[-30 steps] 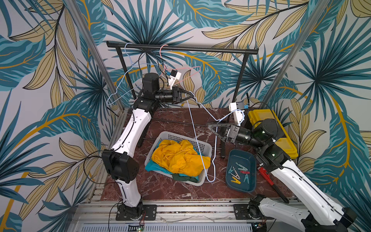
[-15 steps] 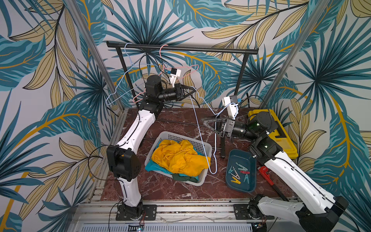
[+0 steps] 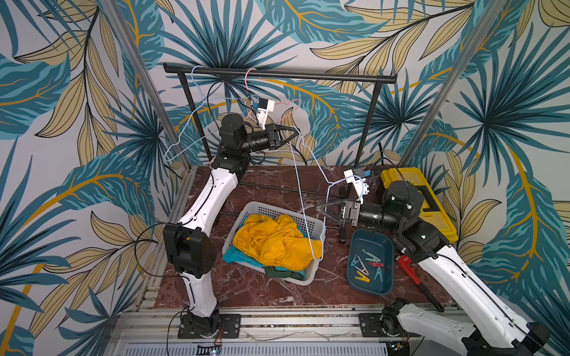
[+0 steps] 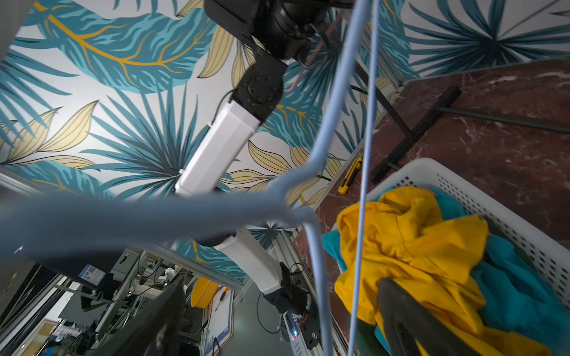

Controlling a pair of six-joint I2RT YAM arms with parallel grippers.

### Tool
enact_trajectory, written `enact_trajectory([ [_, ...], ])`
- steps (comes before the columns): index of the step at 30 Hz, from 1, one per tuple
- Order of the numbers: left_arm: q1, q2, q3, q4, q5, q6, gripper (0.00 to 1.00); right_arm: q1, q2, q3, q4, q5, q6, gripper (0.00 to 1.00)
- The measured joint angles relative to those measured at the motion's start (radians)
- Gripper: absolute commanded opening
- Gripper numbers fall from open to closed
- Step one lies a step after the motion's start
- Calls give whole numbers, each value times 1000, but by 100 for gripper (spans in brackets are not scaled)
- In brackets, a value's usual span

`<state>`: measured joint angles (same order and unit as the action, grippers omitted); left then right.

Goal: Remove the clothespins securing t-shirts to the hanger
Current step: Place the hanger on the clothes rail.

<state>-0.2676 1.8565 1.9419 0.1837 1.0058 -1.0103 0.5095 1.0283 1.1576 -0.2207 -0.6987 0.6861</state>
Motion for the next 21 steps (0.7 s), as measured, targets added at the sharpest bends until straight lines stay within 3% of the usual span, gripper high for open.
enact_trajectory([
  [5, 31, -66, -51, 0, 21, 35, 0, -47, -47, -28, -111, 79, -14, 99],
  [13, 134, -213, -88, 14, -108, 8, 0, -89, -31, 1, -514, 179, -115, 100],
  [21, 137, -277, -181, 21, -174, 12, 0, -100, -31, 47, -638, 276, -165, 100],
])
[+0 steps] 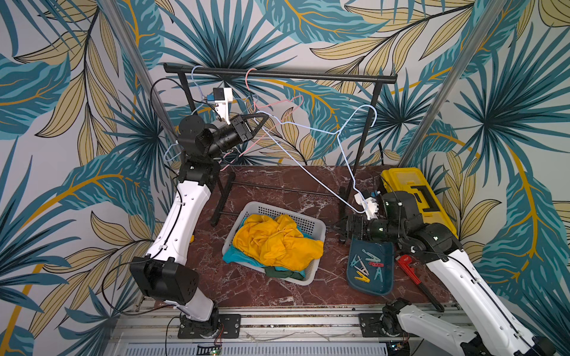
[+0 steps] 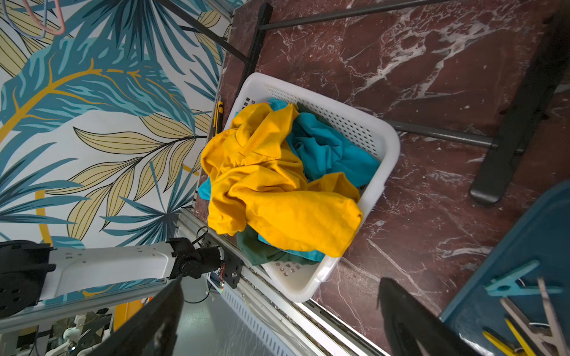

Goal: Remove the clothespins securing t-shirts to the hanger
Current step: Place the hanger on the clothes rail.

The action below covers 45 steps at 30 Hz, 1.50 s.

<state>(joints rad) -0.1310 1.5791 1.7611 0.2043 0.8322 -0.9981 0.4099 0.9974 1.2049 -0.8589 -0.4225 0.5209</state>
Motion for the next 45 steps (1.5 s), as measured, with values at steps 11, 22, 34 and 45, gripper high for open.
enact_trajectory([
  [11, 43, -129, -98, -13, -90, 57, 0, -31, -141, -27, -62, 221, -5, 99],
  [22, 68, -228, -131, -13, -121, 94, 0, -44, -212, -43, -82, 430, 29, 99],
  [34, 68, -371, -121, -135, -260, 298, 0, -45, -199, -43, -82, 465, 47, 100],
  [45, 68, -333, -60, -195, -341, 355, 0, -46, -192, -67, -72, 467, 80, 99],
])
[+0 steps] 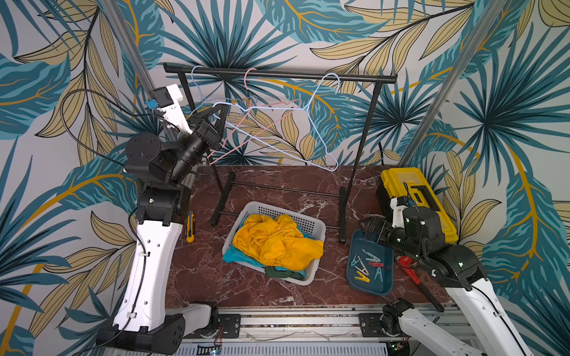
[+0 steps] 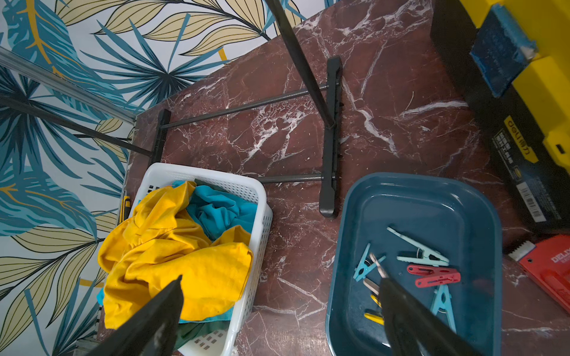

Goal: Remove the clothespins securing t-shirts to the hanger
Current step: Place the hanger on the clothes rail.

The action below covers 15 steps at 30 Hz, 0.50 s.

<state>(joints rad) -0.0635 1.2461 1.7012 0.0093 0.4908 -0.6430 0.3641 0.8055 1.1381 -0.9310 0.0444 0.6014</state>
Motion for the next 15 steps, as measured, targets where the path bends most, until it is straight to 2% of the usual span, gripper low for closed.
enact_trajectory([
  [7, 0, 6, 51, 0, -85, -1, 0, 0, 1, 0, 25, 0, 11, 100],
  [11, -4, 60, 131, 8, -126, -11, 0, 0, 8, -1, 45, 0, 15, 100],
  [15, -30, 101, 144, 13, -183, 21, 0, 0, 25, -1, 65, 0, 19, 100],
])
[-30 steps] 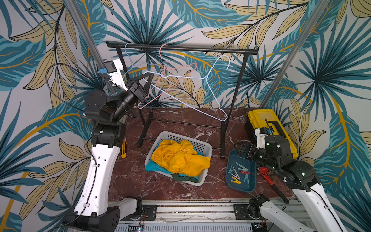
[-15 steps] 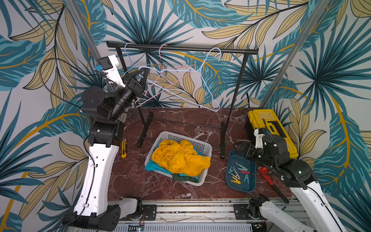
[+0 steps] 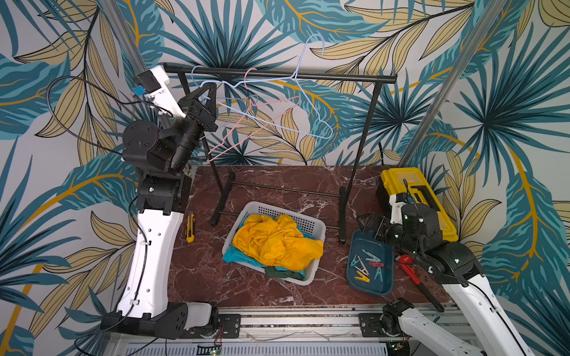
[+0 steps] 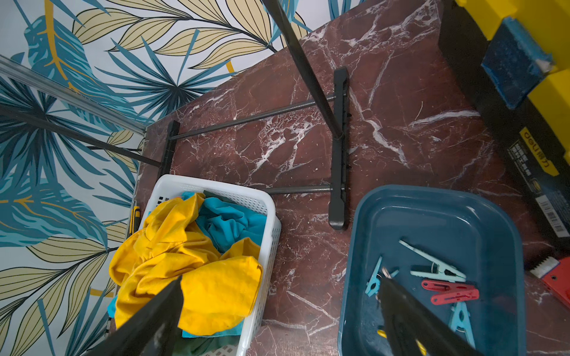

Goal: Remove the clothespins securing t-shirts to the hanger
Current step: Place the hanger on the clothes rail, then reset both arms

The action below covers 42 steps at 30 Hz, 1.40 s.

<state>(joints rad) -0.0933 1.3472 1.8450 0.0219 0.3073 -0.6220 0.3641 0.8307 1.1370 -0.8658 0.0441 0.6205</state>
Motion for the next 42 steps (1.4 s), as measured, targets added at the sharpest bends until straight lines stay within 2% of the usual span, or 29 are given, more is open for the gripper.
enact_trajectory([
  [9, -86, 80, -3, -8, -82, 93, 0, 0, 11, 0, 31, 0, 0, 100],
  [19, -135, -23, -156, 5, -133, 167, 0, -3, 26, -11, 52, -1, 0, 99],
  [20, -137, -35, -175, 6, -134, 167, 7, -4, 30, -11, 54, -3, 0, 99],
  [22, -140, -63, -220, 6, -137, 167, 29, -5, 36, -11, 59, -8, 0, 99],
  [24, -141, -83, -256, 6, -140, 161, 43, -5, 39, -14, 67, -15, 0, 99],
  [33, -141, -226, -540, 0, -184, 127, 94, -5, 83, -34, 105, -47, -5, 99],
  [35, -141, -266, -605, -12, -206, 124, 100, -6, 100, -34, 115, -54, -8, 99],
  [42, -141, -380, -802, -90, -300, 137, 99, -9, 126, -41, 147, -71, -16, 99],
])
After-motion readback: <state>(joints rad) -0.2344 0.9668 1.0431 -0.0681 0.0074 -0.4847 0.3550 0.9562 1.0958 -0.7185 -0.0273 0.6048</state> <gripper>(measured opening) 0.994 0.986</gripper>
